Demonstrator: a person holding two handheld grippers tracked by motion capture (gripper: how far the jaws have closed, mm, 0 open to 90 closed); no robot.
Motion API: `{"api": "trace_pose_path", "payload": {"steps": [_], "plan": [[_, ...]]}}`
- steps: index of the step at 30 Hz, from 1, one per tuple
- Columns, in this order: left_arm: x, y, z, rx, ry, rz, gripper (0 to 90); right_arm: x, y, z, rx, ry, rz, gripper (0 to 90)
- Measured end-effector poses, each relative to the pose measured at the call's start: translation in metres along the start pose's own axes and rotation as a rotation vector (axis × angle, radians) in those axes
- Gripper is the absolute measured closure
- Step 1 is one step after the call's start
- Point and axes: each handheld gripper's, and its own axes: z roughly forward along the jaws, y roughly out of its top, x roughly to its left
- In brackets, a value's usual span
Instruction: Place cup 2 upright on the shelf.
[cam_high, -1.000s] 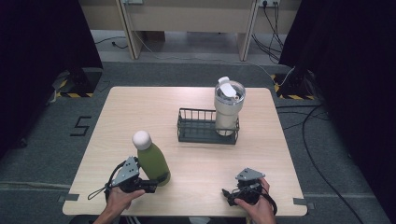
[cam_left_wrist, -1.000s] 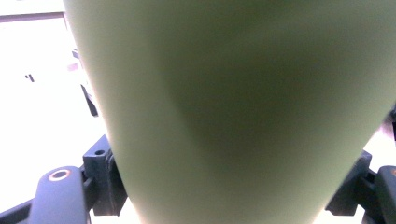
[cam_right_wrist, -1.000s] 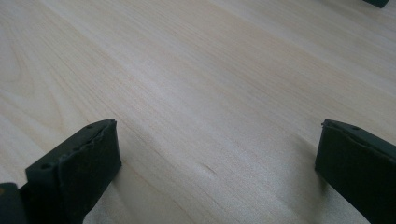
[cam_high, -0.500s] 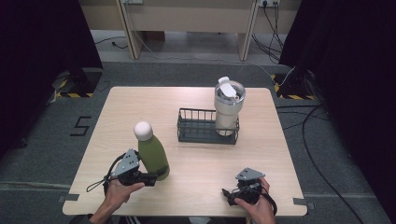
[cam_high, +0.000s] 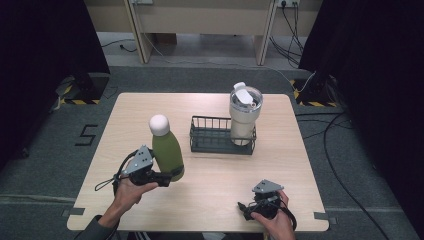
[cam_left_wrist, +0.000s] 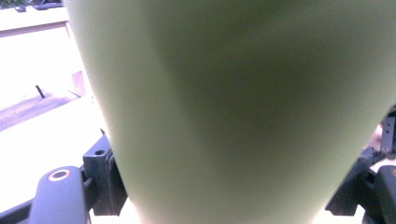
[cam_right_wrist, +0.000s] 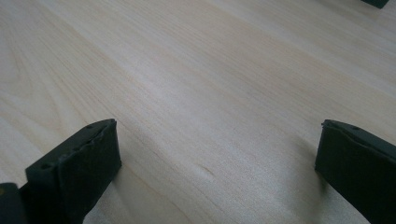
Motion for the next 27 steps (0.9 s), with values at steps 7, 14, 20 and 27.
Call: {"api": "trace_pose_path", "payload": {"steps": [7, 14, 20, 27], "plan": [[0.010, 0.017, 0.008, -0.007, 0.002, 0.008, 20.5, 0.000, 0.000, 0.000, 0.000, 0.000, -0.001, 0.5], [0.018, 0.034, 0.015, -0.016, 0.004, 0.010, 20.5, 0.000, 0.000, 0.000, 0.000, 0.000, -0.001, 0.5], [0.022, 0.041, 0.024, -0.006, -0.003, 0.012, 20.5, 0.000, 0.000, 0.000, 0.001, 0.000, -0.002, 0.5], [0.029, 0.049, 0.041, -0.006, -0.004, -0.001, 20.5, 0.000, 0.000, 0.000, 0.000, 0.000, 0.000, 0.5]]}}
